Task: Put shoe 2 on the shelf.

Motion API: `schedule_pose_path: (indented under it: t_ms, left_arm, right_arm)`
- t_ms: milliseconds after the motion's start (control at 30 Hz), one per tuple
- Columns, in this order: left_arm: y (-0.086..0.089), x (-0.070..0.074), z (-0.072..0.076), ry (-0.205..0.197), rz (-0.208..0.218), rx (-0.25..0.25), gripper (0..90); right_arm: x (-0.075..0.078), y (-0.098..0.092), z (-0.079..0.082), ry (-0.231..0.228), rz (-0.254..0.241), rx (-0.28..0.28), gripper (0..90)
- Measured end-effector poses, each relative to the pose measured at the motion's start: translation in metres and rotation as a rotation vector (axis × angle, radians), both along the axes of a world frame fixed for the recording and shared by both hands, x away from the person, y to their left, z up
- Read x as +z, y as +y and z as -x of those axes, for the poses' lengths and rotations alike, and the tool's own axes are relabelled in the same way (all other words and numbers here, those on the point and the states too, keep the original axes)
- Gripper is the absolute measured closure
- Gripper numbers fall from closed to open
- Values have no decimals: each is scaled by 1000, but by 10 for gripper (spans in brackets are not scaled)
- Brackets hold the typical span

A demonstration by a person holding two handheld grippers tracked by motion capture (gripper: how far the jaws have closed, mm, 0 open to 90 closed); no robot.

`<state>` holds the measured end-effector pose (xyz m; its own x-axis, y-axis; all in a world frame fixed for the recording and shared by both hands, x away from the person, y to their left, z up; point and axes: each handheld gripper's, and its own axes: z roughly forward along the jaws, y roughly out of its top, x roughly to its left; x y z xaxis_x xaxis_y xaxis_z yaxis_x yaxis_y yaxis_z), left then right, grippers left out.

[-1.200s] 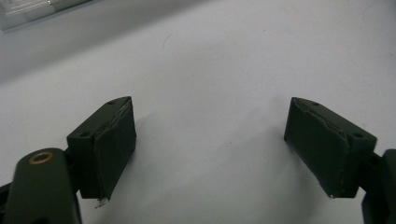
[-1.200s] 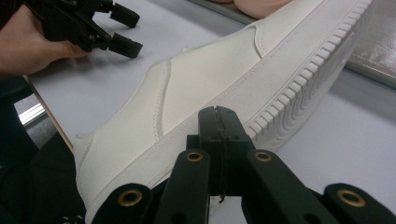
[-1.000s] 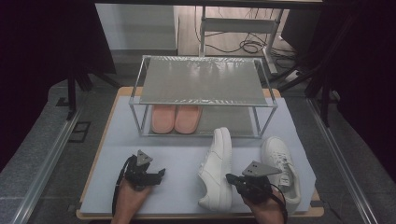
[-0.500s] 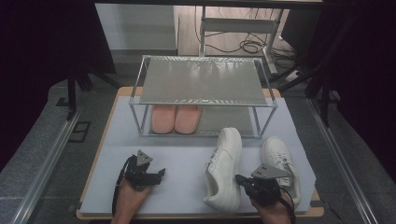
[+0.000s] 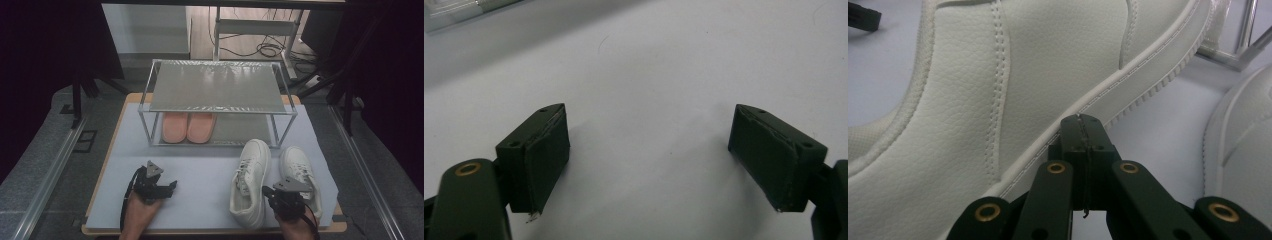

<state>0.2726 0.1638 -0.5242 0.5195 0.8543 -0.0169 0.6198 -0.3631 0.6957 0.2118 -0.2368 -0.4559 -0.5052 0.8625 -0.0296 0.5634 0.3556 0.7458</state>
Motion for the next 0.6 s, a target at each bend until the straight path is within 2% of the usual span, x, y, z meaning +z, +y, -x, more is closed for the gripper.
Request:
schedule_pose_path:
  t_ms: [33, 67, 200, 233, 300, 600]
  left_arm:
    - [0, 0, 0, 0, 0, 0, 168]
    - [0, 0, 0, 0, 1, 1, 169]
    - [0, 0, 0, -1, 0, 0, 169]
    - [0, 0, 0, -1, 3, 2, 170]
    - [0, 0, 0, -1, 2, 1, 170]
    - [0, 0, 0, -1, 1, 1, 169]
  right_arm:
    - [0, 0, 0, 0, 0, 0, 900]
    - [1, 1, 0, 3, -27, 5, 900]
    - [1, 2, 0, 2, -23, -5, 900]
    - [0, 2, -1, 2, 6, -34, 900]
    - [-2, 1, -1, 4, 31, -48, 900]
    - [-5, 4, -2, 0, 85, -75, 900]
